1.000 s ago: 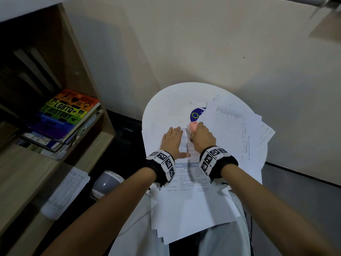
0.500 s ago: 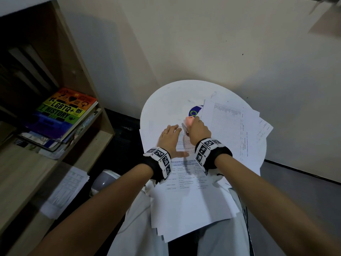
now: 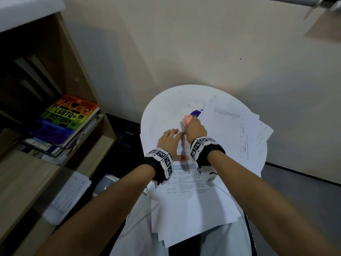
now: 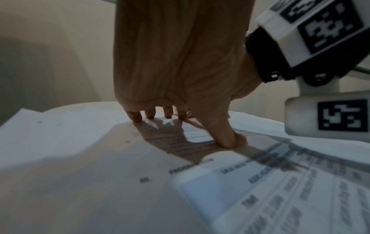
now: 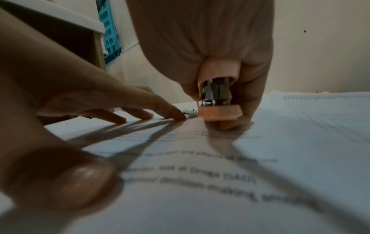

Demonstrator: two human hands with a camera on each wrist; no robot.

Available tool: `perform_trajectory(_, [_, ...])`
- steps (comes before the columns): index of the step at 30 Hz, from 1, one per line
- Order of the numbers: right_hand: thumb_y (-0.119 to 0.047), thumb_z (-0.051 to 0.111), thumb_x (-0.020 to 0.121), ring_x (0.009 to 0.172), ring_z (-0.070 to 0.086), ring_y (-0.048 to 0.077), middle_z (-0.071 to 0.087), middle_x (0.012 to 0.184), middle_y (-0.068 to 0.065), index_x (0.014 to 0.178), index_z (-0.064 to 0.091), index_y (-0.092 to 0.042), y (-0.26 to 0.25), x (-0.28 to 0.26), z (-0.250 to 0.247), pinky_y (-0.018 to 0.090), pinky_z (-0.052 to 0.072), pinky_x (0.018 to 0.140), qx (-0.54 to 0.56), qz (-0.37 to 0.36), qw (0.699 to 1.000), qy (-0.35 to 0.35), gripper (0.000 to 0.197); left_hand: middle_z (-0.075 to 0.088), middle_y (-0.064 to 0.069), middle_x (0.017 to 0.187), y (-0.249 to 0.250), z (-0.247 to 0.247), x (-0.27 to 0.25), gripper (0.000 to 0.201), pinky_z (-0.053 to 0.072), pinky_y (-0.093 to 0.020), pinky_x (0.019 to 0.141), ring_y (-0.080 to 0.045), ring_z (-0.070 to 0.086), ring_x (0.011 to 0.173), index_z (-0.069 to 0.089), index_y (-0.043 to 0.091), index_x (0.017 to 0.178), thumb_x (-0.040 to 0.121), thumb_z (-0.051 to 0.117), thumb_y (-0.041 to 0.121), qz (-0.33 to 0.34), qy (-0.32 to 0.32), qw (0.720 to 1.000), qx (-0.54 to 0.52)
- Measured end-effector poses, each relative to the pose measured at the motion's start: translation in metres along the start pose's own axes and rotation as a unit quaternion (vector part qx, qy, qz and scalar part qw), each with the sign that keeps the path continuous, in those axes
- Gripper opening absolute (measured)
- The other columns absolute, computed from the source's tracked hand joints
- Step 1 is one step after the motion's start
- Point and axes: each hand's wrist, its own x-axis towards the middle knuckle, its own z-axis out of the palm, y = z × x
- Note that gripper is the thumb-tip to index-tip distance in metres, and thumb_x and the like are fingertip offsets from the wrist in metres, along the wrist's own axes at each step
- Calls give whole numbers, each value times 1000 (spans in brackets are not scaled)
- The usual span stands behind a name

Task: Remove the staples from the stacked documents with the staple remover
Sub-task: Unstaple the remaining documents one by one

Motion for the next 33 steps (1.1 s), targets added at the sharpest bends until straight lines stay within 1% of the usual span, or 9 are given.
perform_trajectory(6, [-23,37,100,104,56,37,53,123,17,123,40,0,7,4,2,39,40,76,76,-33,996,36,32,27,-2,145,1,-7,7,99,31,-41,105,-29,26,131,26,26,146,66,74,57,5,-12,999,48])
perform_trajectory(10, [-27,37,101,98,56,35,53,116,17,124,40,-1,17,-18,-3,38,42,73,135,-80,984,83,35,42,-6,137,-5,-8,4,63,36,-35,102,-26,39,126,44,14,136,81,71,33,7,34,993,-117])
perform_trajectory(12, [-27,37,101,98,56,34,53,117,16,127,39,-1,20,-32,-5,39,45,75,170,-91,976,99,37,57,-13,121,1,-12,-1,35,43,-26,93,-24,54,111,53,3,123,91,60,15,-28,117,934,-336])
perform_trajectory(15, [-25,39,101,100,56,29,52,123,14,131,38,-2,17,-51,-9,31,39,72,224,-93,963,116,38,66,-8,97,21,-24,-16,20,53,-19,79,-15,65,88,56,0,113,98,46,8,-81,150,775,-609])
perform_trajectory(16, [-24,39,101,100,56,29,52,125,14,132,37,-3,16,-56,-11,29,38,73,237,-91,960,120,38,67,-5,93,26,-26,-20,19,54,-17,79,-12,66,85,58,1,111,98,46,9,-83,147,745,-645])
perform_trajectory(18, [-25,39,101,100,56,28,51,126,13,133,36,-5,13,-67,-14,29,39,73,250,-92,956,126,39,68,-3,88,34,-27,-28,18,53,-16,79,-8,66,81,61,1,108,96,52,10,-79,165,723,-666])
perform_trajectory(24, [-31,38,100,97,58,30,49,129,11,136,34,-6,8,-95,-19,35,45,72,213,-112,960,139,44,69,-8,77,38,-29,-41,22,55,-19,70,-4,66,60,66,-2,102,83,70,9,-101,264,723,-631])
perform_trajectory(29, [-32,37,100,103,57,33,49,128,10,136,34,-7,-1,-113,-23,46,48,81,181,-122,967,134,43,69,-16,82,33,-36,-49,20,60,-30,69,-20,68,67,66,4,103,83,68,4,-103,286,725,-618])
perform_trajectory(33, [-33,36,100,103,57,33,49,128,10,137,32,-7,-7,-125,-21,43,48,80,146,-134,974,110,45,67,-9,75,19,-43,-49,6,57,-28,69,-16,62,66,70,5,89,85,66,5,-77,342,764,-542])
